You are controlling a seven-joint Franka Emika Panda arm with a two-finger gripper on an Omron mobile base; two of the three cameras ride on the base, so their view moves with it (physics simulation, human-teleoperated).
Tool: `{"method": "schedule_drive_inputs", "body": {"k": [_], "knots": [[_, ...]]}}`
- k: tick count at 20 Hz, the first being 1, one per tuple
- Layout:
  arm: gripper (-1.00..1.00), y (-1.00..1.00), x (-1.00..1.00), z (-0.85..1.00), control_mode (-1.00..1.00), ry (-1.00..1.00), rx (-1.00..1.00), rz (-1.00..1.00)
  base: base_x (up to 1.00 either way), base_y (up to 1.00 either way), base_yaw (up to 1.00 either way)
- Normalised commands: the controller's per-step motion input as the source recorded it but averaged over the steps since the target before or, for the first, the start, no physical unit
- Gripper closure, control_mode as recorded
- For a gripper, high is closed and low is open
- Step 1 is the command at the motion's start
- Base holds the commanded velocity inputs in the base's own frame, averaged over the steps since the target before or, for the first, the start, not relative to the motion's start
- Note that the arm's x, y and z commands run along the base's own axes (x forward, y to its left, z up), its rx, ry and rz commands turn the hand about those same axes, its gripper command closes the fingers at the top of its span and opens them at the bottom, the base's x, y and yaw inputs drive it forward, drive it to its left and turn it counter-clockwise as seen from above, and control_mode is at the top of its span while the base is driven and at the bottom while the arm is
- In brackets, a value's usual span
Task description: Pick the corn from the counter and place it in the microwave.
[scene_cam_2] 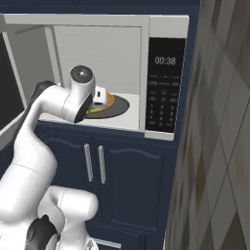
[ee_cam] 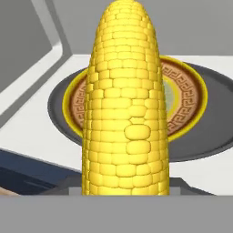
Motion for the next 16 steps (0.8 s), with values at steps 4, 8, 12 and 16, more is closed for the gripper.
{"method": "schedule_drive_inputs", "body": {"k": [4, 8, 12, 16], "knots": [[1.00, 0.25, 1.00, -0.04, -1.00, 0.28, -0.07, 0.00, 0.00, 0.00, 0.00], [1.00, 0.36, 1.00, -0.23, -1.00, 0.01, -0.05, 0.00, 0.00, 0.00, 0.00], [1.00, 0.34, 0.78, -0.38, -1.00, 0.00, -0.04, 0.00, 0.00, 0.00, 0.00], [1.00, 0.16, 0.76, -0.39, -1.00, 0.00, -0.04, 0.00, 0.00, 0.00, 0.00]]}}
